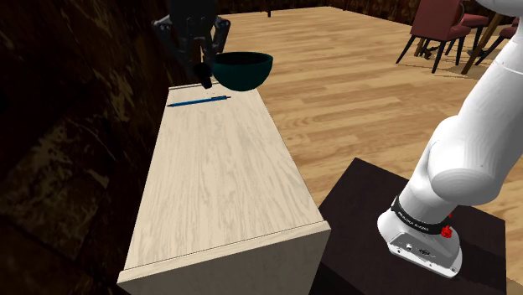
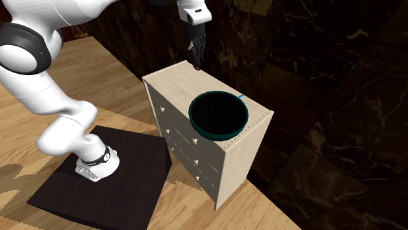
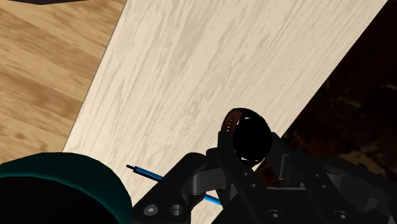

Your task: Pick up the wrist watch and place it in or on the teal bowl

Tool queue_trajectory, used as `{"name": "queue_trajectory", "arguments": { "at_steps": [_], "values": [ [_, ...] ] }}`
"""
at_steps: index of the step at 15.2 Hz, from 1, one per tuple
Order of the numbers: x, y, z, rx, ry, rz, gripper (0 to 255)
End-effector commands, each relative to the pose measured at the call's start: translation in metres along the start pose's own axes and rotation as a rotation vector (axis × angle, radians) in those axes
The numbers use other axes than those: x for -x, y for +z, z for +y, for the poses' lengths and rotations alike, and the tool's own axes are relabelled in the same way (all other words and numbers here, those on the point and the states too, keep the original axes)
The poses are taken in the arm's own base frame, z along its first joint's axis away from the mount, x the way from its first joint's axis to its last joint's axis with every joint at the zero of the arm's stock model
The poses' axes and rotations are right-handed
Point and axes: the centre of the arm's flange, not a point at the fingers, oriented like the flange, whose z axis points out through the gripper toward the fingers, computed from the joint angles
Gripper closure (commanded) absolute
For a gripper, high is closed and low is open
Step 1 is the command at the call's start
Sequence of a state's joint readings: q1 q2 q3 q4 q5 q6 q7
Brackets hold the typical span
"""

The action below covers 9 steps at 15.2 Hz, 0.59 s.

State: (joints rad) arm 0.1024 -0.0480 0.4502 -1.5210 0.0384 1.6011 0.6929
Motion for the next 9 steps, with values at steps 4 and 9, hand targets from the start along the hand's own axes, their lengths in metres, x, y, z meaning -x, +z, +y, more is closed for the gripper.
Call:
{"name": "queue_trajectory", "arguments": {
  "at_steps": [4, 9],
  "values": [
    [-0.001, -0.026, -0.002, 0.000, 0.000, 0.000, 255],
    [-0.003, -0.048, -0.004, 0.000, 0.000, 0.000, 255]
  ]
}}
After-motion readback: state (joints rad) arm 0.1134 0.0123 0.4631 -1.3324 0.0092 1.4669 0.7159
